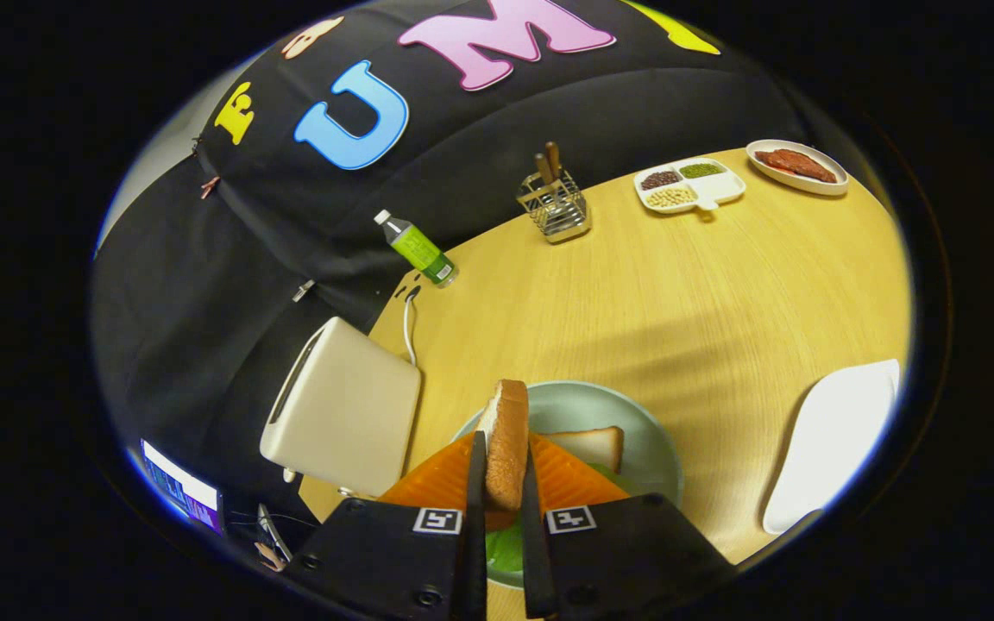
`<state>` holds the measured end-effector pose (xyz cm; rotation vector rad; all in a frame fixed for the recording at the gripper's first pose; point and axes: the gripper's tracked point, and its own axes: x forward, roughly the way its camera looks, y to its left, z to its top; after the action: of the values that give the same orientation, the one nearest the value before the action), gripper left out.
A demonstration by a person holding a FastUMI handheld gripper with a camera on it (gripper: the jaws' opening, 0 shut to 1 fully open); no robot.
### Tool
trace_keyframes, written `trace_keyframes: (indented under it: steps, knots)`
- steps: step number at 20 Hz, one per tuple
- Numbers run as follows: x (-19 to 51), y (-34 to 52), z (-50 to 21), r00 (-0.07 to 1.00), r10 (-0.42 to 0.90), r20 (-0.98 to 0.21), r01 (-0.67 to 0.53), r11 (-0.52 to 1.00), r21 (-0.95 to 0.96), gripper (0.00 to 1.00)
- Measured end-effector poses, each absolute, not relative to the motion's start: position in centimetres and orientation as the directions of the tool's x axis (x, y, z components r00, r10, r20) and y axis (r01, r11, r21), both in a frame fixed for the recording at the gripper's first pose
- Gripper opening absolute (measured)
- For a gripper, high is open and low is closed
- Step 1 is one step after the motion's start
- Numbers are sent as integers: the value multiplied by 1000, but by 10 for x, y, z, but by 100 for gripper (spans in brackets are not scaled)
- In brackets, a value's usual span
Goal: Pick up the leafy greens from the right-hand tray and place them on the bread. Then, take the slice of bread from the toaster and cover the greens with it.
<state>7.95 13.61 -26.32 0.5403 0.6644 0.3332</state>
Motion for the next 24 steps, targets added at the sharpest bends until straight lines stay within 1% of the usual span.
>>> trace_keyframes:
  steps: [1,5,6,7,8,11,14,19,24]
  knots:
    - [78,129,-270,747,428,-509,-109,834,542,29]
    - [72,105,-277,770,334,-543,-91,901,425,71]
    - [72,101,-275,779,311,-544,-85,912,401,78]
    - [71,94,-273,789,280,-546,-76,927,367,93]
    - [68,84,-266,804,246,-541,-67,942,329,98]
    - [57,52,-234,857,130,-498,-22,976,218,98]
    - [34,26,-185,903,40,-428,54,978,203,99]
    - [9,-18,-86,962,-106,-250,141,982,127,98]
    - [-17,-34,-11,979,-186,-89,196,972,128,98]
